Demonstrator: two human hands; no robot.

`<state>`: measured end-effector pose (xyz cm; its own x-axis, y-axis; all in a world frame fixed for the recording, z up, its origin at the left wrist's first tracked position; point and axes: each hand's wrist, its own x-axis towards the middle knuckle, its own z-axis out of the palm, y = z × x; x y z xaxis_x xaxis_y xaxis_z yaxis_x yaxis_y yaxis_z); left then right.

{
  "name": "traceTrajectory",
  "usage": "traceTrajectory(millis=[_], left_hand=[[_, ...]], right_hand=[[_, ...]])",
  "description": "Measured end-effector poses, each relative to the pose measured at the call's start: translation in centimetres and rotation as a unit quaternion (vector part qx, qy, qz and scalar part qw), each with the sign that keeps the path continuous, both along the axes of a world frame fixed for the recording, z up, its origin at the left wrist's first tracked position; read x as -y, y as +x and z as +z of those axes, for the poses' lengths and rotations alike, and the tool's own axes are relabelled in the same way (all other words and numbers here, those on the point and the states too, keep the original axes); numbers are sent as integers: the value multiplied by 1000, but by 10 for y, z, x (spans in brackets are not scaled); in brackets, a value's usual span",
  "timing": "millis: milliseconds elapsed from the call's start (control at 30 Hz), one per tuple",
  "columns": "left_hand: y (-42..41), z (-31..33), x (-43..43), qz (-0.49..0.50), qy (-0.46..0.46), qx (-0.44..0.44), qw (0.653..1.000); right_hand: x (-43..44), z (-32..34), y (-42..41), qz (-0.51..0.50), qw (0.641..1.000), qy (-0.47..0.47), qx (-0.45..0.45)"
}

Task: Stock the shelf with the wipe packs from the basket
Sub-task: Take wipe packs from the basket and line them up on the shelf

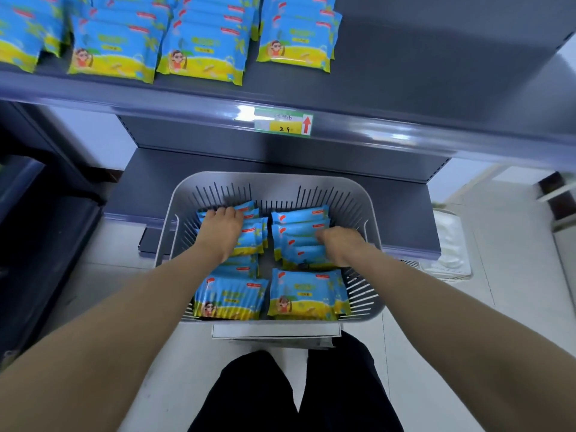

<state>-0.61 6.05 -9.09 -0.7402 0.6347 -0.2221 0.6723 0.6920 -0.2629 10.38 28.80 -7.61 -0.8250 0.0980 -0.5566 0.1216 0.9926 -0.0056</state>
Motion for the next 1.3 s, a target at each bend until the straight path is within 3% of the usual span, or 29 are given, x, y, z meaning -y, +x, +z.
traceTrajectory(millis=[100,300,467,600,767,900,1133,1300], left_hand=[[-3,7,1,21,-20,44,999],[-15,63,-2,35,22,103,994],[-28,154,-12,24,115,140,983],[-39,219,-20,10,201,147,968],[-53,271,-33,-21,278,93,956],[-72,284,-51,-31,301,64,951],[-112,284,-84,-29,260,-2,965],[-138,280,-112,-38,235,-2,971]], right_hand=[[-2,26,-8,-11,999,-34,-14],[2,123,-28,28,989,-61,-130],[-3,226,-59,50,963,-59,-260],[-18,264,-93,22,939,-74,-336],[-52,258,-145,-71,936,-132,-319],[-63,245,-178,-54,948,-129,-284],[-77,254,-238,3,963,-71,-259],[-89,252,-268,-7,953,-116,-279]])
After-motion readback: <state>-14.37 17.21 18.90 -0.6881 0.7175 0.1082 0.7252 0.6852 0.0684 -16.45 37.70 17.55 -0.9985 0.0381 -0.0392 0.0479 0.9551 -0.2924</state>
